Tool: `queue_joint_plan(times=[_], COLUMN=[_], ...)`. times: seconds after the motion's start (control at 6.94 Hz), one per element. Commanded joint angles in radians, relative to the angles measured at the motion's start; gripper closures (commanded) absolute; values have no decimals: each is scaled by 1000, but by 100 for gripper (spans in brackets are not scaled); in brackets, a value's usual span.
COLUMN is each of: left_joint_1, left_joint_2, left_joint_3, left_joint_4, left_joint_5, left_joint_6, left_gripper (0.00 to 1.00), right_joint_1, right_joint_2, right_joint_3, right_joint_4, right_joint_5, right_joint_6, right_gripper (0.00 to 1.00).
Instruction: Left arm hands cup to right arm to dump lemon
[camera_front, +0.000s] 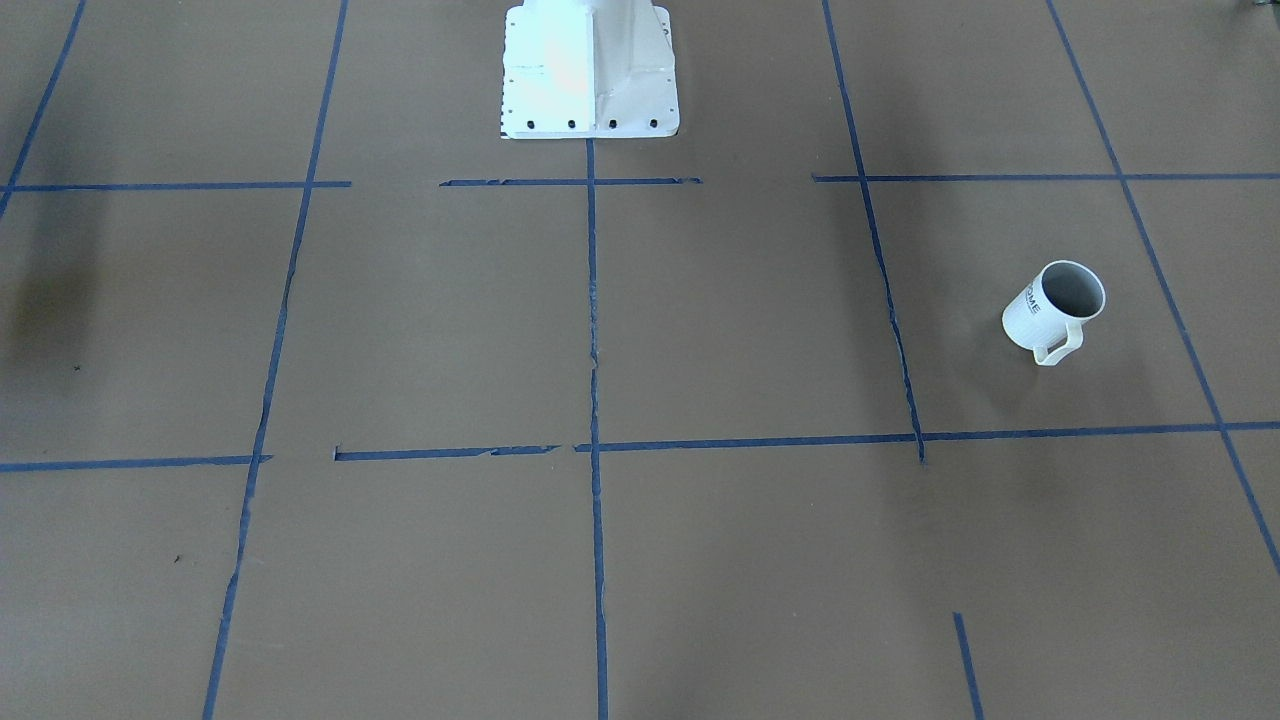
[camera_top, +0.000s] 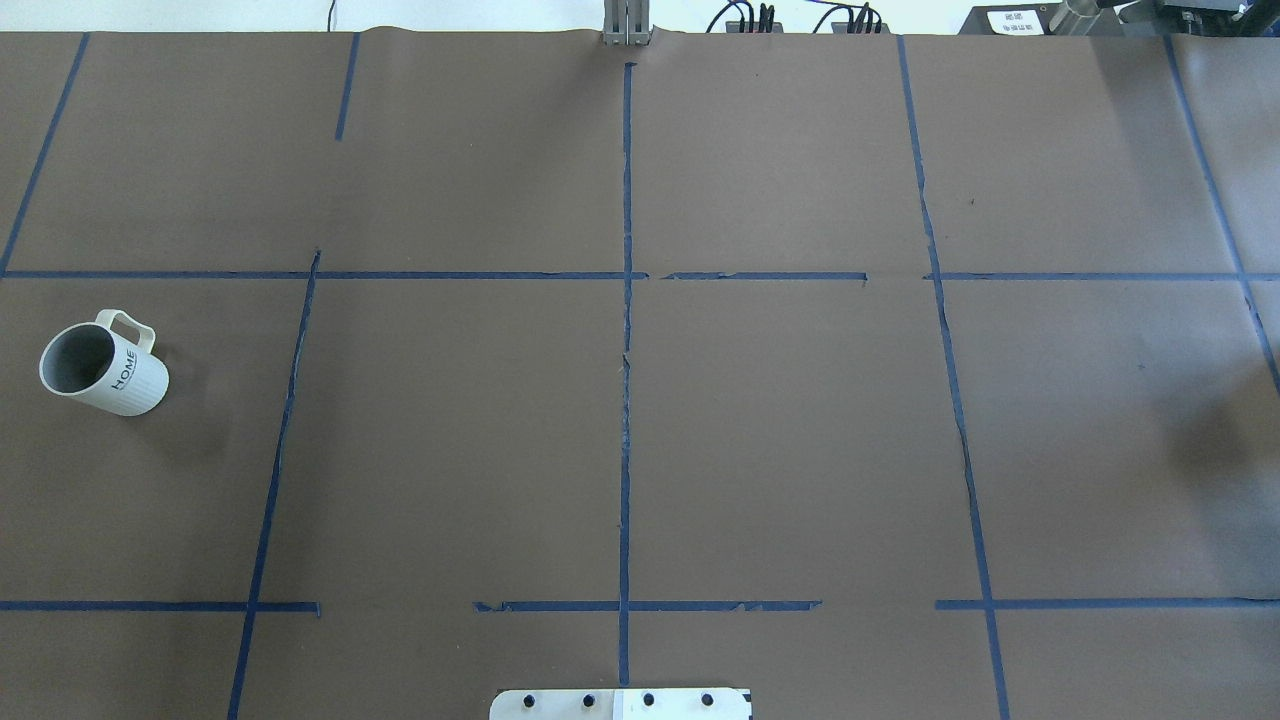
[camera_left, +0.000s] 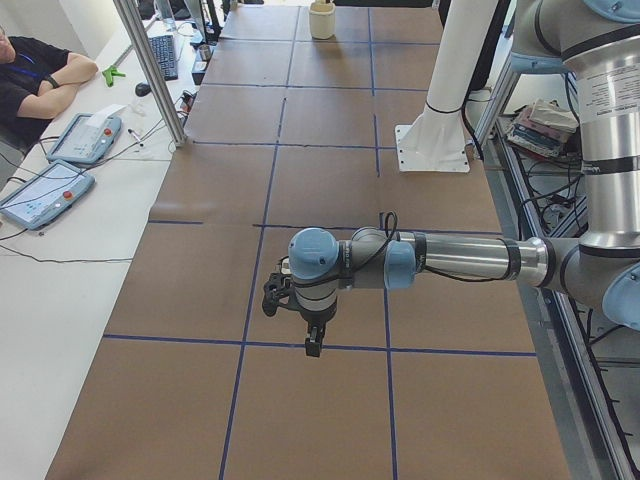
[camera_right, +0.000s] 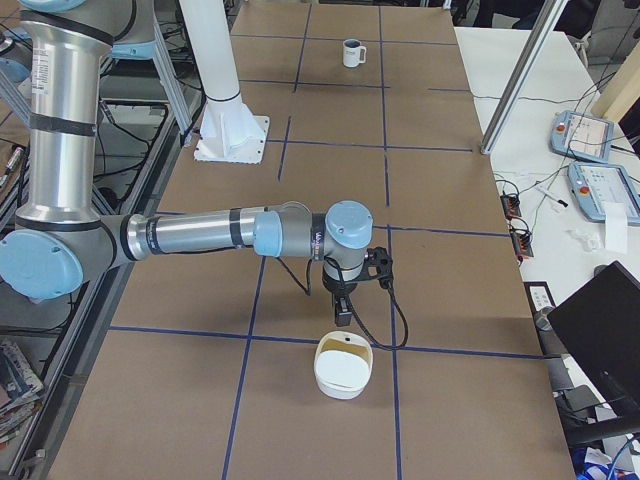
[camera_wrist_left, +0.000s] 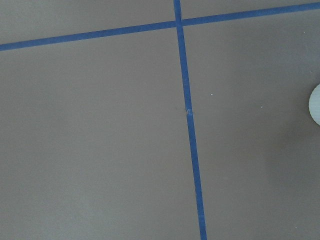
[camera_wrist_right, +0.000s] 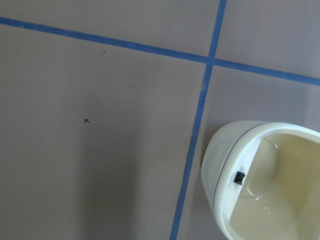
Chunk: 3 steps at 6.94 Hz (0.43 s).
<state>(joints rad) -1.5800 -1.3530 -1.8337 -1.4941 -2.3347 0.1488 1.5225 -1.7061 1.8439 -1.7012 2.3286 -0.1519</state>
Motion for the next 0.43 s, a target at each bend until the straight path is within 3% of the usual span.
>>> queue_joint_plan(times=[0.0,0.29], left_joint_1=[2,29], left_joint_2=[0,-11], left_joint_3=[10,-7], left_joint_4=[-3,-3], left_joint_5=[0,2], left_joint_6=[3,3], left_gripper=[0,0], right_joint_1=[-1,-2], right_joint_2=[0,9], right_joint_3=[0,-2], right_joint_4=[0,0], right_joint_5=[0,0], right_joint_6=[0,6], right_gripper=[0,0])
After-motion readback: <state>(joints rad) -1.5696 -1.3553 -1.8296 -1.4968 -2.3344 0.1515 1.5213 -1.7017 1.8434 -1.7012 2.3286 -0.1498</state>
